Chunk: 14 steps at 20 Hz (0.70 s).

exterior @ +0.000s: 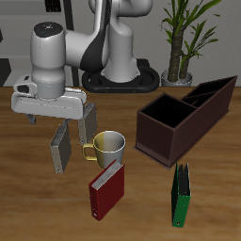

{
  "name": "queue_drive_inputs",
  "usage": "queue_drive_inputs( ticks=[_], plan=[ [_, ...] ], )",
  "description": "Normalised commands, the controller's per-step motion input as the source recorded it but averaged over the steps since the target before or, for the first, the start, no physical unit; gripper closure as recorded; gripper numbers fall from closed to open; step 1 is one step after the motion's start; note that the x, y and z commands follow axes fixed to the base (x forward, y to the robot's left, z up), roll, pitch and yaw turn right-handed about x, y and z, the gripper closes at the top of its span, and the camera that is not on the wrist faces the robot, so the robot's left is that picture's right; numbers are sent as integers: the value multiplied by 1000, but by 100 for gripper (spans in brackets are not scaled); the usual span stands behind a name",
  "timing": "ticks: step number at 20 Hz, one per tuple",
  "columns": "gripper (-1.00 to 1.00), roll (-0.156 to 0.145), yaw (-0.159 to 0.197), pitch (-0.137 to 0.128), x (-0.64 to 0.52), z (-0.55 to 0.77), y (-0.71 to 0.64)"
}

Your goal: Place the right yellow book into the left desk caddy's front compartment

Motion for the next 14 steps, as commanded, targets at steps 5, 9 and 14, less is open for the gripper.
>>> queue_drive_inputs(
  ticks=[5, 9, 14],
  plan=[
    [-100, -3, -18, 12, 31, -248, 61],
    [-100, 6, -17, 13, 10, -170, 101],
    [-100, -10, -21, 35, 65, -255, -20]
  ],
)
